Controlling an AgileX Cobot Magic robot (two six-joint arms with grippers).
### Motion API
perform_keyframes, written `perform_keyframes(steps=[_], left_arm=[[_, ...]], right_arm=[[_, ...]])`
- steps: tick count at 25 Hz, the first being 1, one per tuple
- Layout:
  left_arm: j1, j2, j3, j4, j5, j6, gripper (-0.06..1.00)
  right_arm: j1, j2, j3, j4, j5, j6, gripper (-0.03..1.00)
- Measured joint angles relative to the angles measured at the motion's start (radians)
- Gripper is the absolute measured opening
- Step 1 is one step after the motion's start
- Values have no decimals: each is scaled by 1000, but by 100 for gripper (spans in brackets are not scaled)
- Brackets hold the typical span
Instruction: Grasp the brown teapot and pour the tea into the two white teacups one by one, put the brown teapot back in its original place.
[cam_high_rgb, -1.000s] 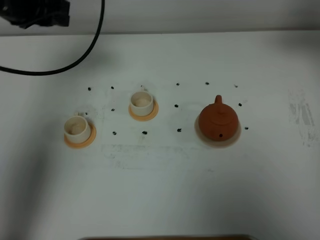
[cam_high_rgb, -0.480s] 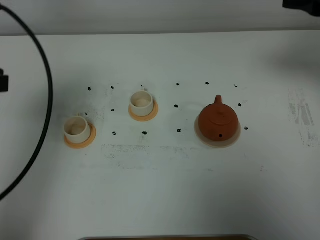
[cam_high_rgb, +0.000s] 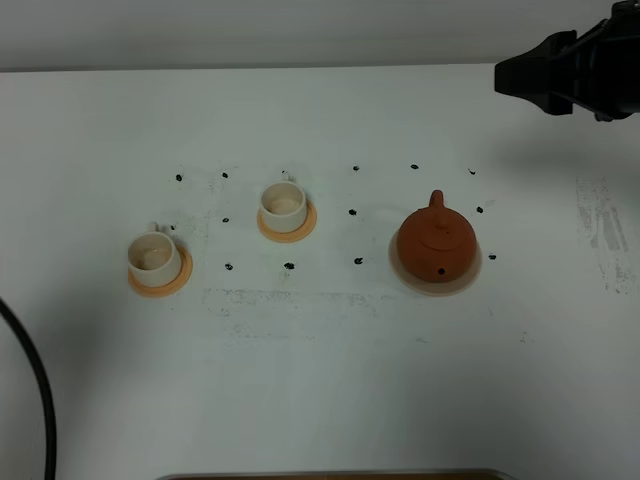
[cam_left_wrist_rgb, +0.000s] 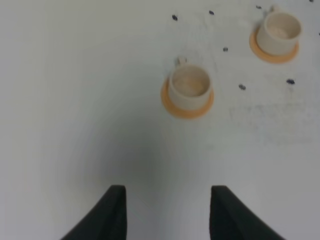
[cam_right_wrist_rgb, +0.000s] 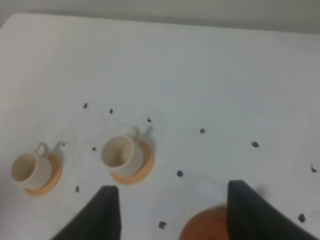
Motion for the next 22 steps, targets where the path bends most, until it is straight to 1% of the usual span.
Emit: perform_keyframes(steps=[4,6,10,12,15,22], left_arm=[[0,-105,1,2,125,-5,41],[0,-149,19,11,155,-7,41],[0,-215,121,26,160,-15,41],[0,-226,151,28,165,-18,41],[0,-228,155,30,163,-22,41],[0,-231,156,30,163,-23,41]], right_arm=[[48,0,0,0,-26,-1,49],[65,0,0,0,-38,-1,49],[88,0,0,-4,-55,-1,49],[91,0,0,-8,-58,-1,49],[91,0,0,-26,-65,-1,49],[92,32,0,-34,-67,-1,49]])
